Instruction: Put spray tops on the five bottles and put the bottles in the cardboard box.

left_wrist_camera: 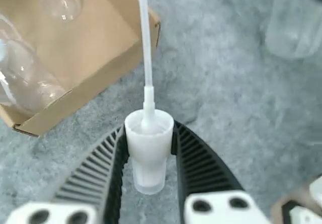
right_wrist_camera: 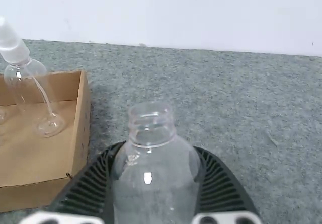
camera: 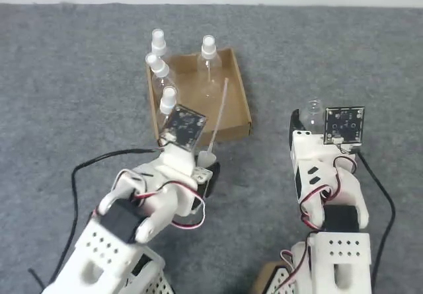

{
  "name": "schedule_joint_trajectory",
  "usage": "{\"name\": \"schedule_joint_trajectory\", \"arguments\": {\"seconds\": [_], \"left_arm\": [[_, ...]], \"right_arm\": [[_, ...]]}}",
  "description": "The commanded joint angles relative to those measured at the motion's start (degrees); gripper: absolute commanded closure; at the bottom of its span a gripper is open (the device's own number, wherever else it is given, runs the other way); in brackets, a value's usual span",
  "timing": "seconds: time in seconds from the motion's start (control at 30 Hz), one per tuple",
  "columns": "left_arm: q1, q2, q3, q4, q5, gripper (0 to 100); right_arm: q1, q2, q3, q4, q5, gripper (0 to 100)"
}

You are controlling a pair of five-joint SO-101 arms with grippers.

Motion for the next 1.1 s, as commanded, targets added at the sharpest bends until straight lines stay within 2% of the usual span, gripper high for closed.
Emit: {"name": "schedule_joint_trajectory", "arguments": {"seconds": [0.0, 0.37, 0.53, 0.77, 1.07], "left_arm": [[-3.4, -6.5, 0.7, -0.1, 4.3, 99], [-14.5, -18.2, 1.1, 0.2, 14.9, 99], [-20.9, -19.3, 1.0, -0.1, 19.5, 99], [-29.3, -19.3, 0.7, -0.4, 22.4, 99], [-35.3, -19.1, 1.0, -0.9, 22.4, 99]], "right_arm": [[0.3, -1.6, -1.1, -1.5, -0.2, 95.8], [0.2, -1.5, -1.1, -1.5, -0.2, 95.8], [0.2, -1.5, -1.1, -1.5, -0.1, 95.7], [0.2, -1.5, -1.1, -1.5, -0.1, 95.7], [0.2, -1.3, -1.1, -1.5, -0.1, 95.6]]}}
